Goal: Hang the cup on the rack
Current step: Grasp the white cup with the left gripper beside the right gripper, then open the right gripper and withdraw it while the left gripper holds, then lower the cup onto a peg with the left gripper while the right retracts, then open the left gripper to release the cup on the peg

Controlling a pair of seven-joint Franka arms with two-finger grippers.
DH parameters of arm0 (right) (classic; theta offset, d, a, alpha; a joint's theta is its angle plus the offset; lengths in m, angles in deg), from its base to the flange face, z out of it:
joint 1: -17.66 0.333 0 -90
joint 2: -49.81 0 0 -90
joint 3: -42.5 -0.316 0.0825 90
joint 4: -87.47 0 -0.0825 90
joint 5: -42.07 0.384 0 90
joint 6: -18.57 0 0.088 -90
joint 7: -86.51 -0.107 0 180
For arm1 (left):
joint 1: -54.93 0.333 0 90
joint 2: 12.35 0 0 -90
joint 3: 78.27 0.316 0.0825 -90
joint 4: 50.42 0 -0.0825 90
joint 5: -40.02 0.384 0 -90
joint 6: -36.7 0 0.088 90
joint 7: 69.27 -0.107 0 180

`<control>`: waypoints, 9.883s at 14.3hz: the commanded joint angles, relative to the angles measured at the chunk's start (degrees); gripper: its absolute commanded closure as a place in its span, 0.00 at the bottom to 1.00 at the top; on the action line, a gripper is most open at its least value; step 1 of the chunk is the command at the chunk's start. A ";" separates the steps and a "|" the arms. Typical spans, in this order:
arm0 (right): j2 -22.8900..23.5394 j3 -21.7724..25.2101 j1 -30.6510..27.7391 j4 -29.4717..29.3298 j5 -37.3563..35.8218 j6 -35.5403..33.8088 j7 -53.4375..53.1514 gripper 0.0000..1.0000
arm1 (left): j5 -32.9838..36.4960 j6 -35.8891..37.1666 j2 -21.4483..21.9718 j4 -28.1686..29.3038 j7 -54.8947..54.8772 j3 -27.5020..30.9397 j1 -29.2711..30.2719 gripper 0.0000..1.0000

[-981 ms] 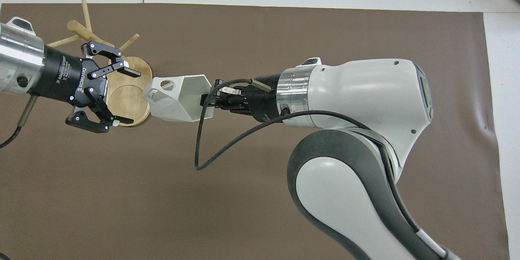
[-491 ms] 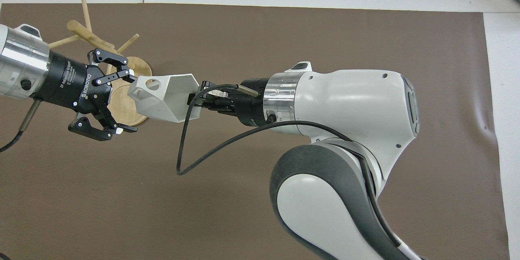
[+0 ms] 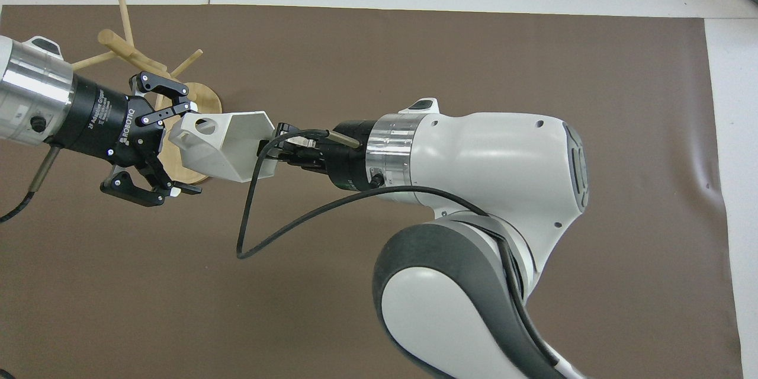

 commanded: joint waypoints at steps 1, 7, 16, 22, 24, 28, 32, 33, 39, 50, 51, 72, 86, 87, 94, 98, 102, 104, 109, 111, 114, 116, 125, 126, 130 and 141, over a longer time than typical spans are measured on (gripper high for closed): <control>0.32 -0.97 -0.16 0.07 1.58 1.78 -0.79 1.00 | -1.27 1.40 1.04 0.25 1.09 0.08 0.46 0.00; 0.32 -0.97 -0.16 0.07 1.58 1.78 -0.88 1.00 | -1.36 1.40 2.18 1.12 1.26 0.08 -0.07 0.00; 0.41 -0.97 -0.16 0.07 1.58 1.78 -1.14 1.00 | -1.36 1.04 2.97 2.36 2.58 0.08 -0.33 0.07; 0.41 -0.97 -0.16 0.07 1.58 1.78 -1.23 1.00 | -1.89 1.04 3.15 2.36 2.58 -0.01 0.10 1.00; 0.41 -0.97 -0.16 0.07 1.58 1.78 -1.23 1.00 | -1.89 0.96 3.41 2.36 2.49 0.08 0.28 1.00; 0.41 -0.97 -0.16 0.07 1.58 1.78 -1.23 1.00 | -1.89 0.78 3.77 2.44 2.84 0.17 0.54 1.00; 0.41 -0.97 -0.16 0.07 1.50 1.70 -0.97 0.54 | -1.80 0.52 3.77 2.45 4.25 0.26 0.54 1.00; 0.32 -0.97 -0.16 0.07 0.97 1.78 -0.71 0.34 | -1.80 0.52 3.77 2.53 4.25 0.34 0.54 1.00; 0.32 -0.97 -0.16 0.07 0.79 1.78 -0.53 0.00 | -1.28 -2.28 4.55 4.46 6.44 0.35 0.11 1.00; 0.32 0.25 -0.42 0.16 -4.21 1.78 1.05 0.00 | 6.02 -24.25 6.67 15.09 28.31 -0.18 -2.36 1.00; 0.32 0.95 -0.60 0.25 -5.26 1.61 1.05 0.00 | 6.19 -25.49 6.58 15.80 30.33 -0.18 -2.36 1.00; -3.54 25.21 -0.69 1.39 -41.12 -25.10 14.23 0.00 | 10.24 -39.12 -1.51 17.21 48.46 0.43 0.37 1.00; -8.90 37.07 -0.69 1.39 -47.46 -37.85 22.32 0.00 | 10.24 -46.15 -2.39 19.23 60.05 0.43 1.25 1.00; -9.08 37.87 -0.69 1.22 -47.55 -38.64 22.32 0.00 | 10.15 -46.68 -2.30 19.32 60.76 0.43 1.33 1.00; -10.40 45.25 -0.69 1.22 -47.55 -38.30 21.80 0.00 | 10.15 -49.93 -1.68 22.48 66.30 0.43 1.16 1.00; -10.57 45.52 -0.60 1.30 -47.55 -39.52 22.23 0.00 | 10.15 -49.93 -1.59 22.57 67.01 0.43 1.16 1.00; -10.93 45.61 -0.60 0.43 -47.37 -42.16 21.97 0.00 | 10.15 -49.41 -1.51 22.48 67.44 0.43 1.77 1.00; -11.01 45.78 -0.60 0.16 -47.20 -43.21 21.80 0.00 | 9.98 -48.97 -1.42 22.48 67.36 0.26 2.30 1.00; -10.84 45.96 -0.60 -4.32 -47.02 -48.84 21.71 0.00 | 9.54 -48.70 -1.33 22.66 67.36 0.34 2.21 1.00; -10.84 45.87 -0.60 -4.32 -47.02 -49.28 21.80 0.00 | 9.62 -48.44 -1.33 22.66 67.18 0.35 2.13 0.74; -10.93 45.87 -0.60 -4.41 -47.55 -49.46 21.88 0.00 | 9.62 -47.91 -1.33 22.48 66.92 0.35 2.13 0.66; -10.93 45.87 -0.51 -4.41 -47.72 -49.54 21.88 0.00 | 9.62 -47.82 -1.33 22.48 66.74 0.43 2.30 0.63; -10.93 45.34 -0.51 -4.67 -51.33 -48.76 22.06 0.00 | 9.80 -46.77 -1.42 22.05 66.57 0.43 3.53 0.40; -10.93 45.34 -0.51 -4.67 -51.24 -48.58 22.06 0.00 | 9.89 -46.60 -1.33 22.04 66.57 0.52 3.53 0.32; -10.93 45.43 -0.51 -4.67 -51.06 -47.00 21.71 0.00 | 9.97 -46.15 -1.42 21.87 66.57 0.43 3.44 0.21; -10.93 45.61 -0.43 -4.06 -50.10 -44.89 21.97 0.00 | 11.37 -28.15 4.11 19.84 50.15 0.78 5.82 0.07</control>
